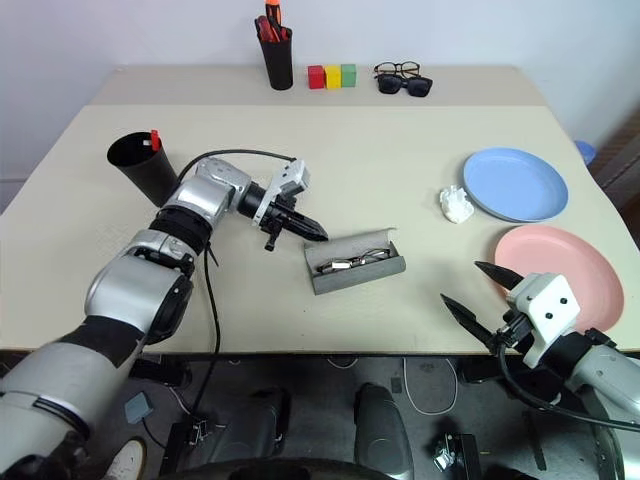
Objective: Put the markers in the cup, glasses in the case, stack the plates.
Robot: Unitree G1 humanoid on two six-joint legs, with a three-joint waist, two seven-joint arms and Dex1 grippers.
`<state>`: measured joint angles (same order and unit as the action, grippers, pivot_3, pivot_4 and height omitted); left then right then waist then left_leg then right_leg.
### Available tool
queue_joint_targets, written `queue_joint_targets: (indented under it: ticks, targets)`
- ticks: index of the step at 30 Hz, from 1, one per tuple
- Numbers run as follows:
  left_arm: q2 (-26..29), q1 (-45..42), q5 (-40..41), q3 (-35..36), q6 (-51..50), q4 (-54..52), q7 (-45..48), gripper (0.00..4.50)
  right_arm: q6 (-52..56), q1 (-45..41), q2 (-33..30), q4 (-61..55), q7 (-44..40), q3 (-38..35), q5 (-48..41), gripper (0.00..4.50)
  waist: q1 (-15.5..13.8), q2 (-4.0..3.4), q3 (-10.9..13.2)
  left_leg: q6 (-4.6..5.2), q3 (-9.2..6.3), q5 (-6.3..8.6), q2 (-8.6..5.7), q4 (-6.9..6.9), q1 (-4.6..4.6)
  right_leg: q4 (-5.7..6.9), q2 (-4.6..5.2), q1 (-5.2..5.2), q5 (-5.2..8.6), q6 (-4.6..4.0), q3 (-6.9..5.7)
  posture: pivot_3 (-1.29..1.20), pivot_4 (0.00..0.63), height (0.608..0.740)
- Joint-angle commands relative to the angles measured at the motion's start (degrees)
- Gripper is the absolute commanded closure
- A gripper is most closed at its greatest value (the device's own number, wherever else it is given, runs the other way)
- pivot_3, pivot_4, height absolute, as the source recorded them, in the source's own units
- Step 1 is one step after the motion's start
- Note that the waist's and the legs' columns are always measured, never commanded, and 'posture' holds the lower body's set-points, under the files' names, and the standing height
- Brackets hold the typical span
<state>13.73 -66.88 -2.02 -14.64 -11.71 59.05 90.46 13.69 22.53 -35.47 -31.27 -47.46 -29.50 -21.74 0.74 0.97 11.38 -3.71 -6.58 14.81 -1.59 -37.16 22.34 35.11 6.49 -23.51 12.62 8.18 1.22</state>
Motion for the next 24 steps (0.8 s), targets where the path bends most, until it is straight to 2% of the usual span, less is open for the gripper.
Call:
queue_joint_targets:
  ticks: [1, 6, 8, 10, 14, 17, 24]
  targets:
    - [1.3, 8.2, 4.4, -5.6, -7.4, -17.9, 2.0, 4.45, 0.7, 0.6, 0.0, 0.7, 0.9, -0.4, -1.1, 0.77, 0.1, -0.03, 0.0, 0.00, 0.00, 0.00, 0.01, 0.01, -0.02, 0.00, 0.00, 0.01, -0.04, -0.06, 0.02, 0.00, 0.150, 0.740]
    - [3.2, 16.5, 4.6, -6.5, -12.3, -32.5, -0.6, 4.45, 1.1, 0.5, 0.8, 2.9, 3.3, -1.4, -0.6, 0.77, -0.1, -0.07, 0.0, 0.00, -0.02, 0.00, 0.02, -0.01, -0.06, 0.03, 0.00, 0.05, 0.00, -0.23, 0.03, 0.00, 0.150, 0.740]
    - [2.1, 17.7, 6.5, -2.1, -9.6, -36.2, -6.7, 4.45, 2.7, -0.5, 0.6, 4.3, 6.2, -2.2, 0.4, 0.77, -0.1, -0.08, 0.0, 0.01, -0.02, 0.00, 0.02, -0.04, -0.12, 0.05, -0.01, 0.09, 0.07, -0.31, 0.03, 0.00, 0.150, 0.740]
    - [1.3, 16.8, 9.8, 2.2, -14.1, -39.4, -11.3, 4.45, 3.5, -1.2, 0.3, 5.5, 7.8, -2.9, 0.6, 0.77, -0.2, -0.06, 0.0, 0.01, -0.03, -0.01, 0.03, -0.12, -0.10, 0.04, 0.00, 0.09, 0.12, -0.25, 0.03, 0.00, 0.150, 0.740]
    - [4.6, 19.2, 11.3, 2.1, -11.7, -47.2, -10.8, 4.45, 5.1, -2.7, -0.7, 9.3, 8.8, -3.2, 0.4, 0.77, 0.1, -0.12, -0.1, 0.02, -0.02, -0.02, 0.04, -0.14, -0.10, 0.05, -0.01, 0.09, 0.11, -0.25, 0.03, 0.00, 0.150, 0.740]
    - [8.0, 20.5, 13.9, 0.2, -16.9, -51.7, -7.3, 3.56, 5.6, -4.9, -1.5, 13.3, 8.9, -2.5, 0.5, 0.77, 0.1, -0.16, -0.1, 0.02, 0.03, -0.02, 0.04, -0.04, -0.15, 0.04, -0.01, 0.09, -0.02, -0.44, 0.05, 0.00, 0.150, 0.740]
    - [9.8, 21.2, 15.9, -0.7, -18.8, -57.6, -9.7, 0.02, 5.3, -10.3, -3.3, 21.5, 7.6, 0.5, 1.1, 0.77, -0.1, -0.16, -0.1, 0.03, 0.02, -0.03, 0.03, -0.10, -0.11, 0.04, -0.01, 0.10, 0.00, -0.45, 0.04, 0.00, 0.150, 0.740]
